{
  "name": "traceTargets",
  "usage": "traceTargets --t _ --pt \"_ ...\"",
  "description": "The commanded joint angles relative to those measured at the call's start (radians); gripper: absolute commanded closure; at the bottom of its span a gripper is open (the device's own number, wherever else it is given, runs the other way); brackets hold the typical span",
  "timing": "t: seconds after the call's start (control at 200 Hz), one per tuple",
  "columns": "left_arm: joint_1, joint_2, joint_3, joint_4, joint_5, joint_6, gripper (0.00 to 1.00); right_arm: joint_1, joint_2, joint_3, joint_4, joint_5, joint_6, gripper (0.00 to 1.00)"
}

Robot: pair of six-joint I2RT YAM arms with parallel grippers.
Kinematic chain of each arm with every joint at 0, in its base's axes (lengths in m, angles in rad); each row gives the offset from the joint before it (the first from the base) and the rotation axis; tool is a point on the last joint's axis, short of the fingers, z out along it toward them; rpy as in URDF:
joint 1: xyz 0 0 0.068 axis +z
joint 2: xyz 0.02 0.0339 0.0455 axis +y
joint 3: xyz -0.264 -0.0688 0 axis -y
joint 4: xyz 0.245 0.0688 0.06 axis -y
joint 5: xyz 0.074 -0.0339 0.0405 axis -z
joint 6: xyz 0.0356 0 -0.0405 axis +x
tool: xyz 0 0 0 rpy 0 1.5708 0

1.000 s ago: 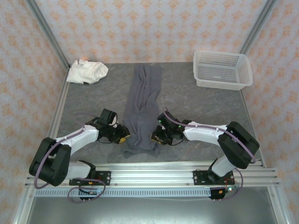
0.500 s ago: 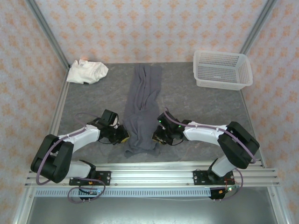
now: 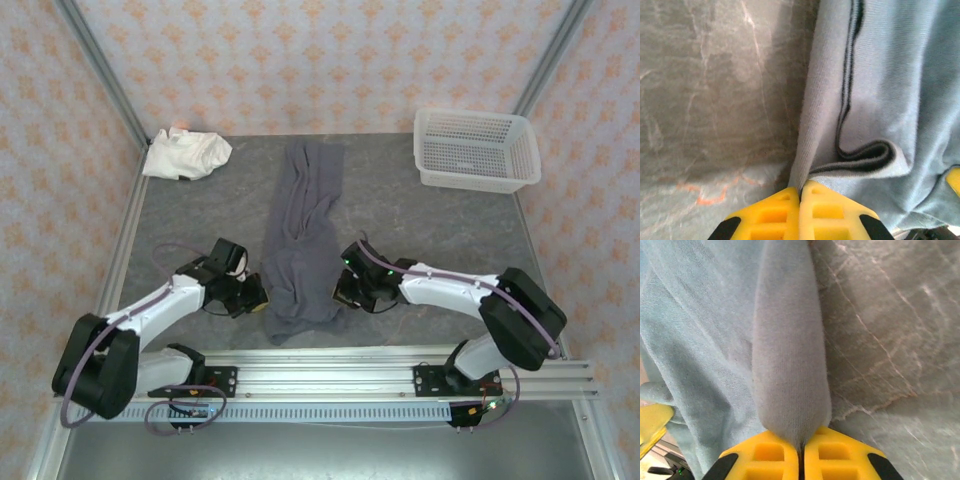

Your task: Fold the inside-out t-shirt

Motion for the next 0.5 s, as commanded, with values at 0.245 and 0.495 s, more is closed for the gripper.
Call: traceTargets --t 0.245,0.495 --pt "-0.007 -0.228 -0.083 -0.151 0.053 -0.025 1.0 0.094 -0.194 -0.076 -0.041 0.005 0.029 1.0" --pt "-0.012 -0.499 -0.1 -0.219 0.079 -0.198 1.0 0.153 -0.35 -0.077 -0.063 0.061 0.076 1.0"
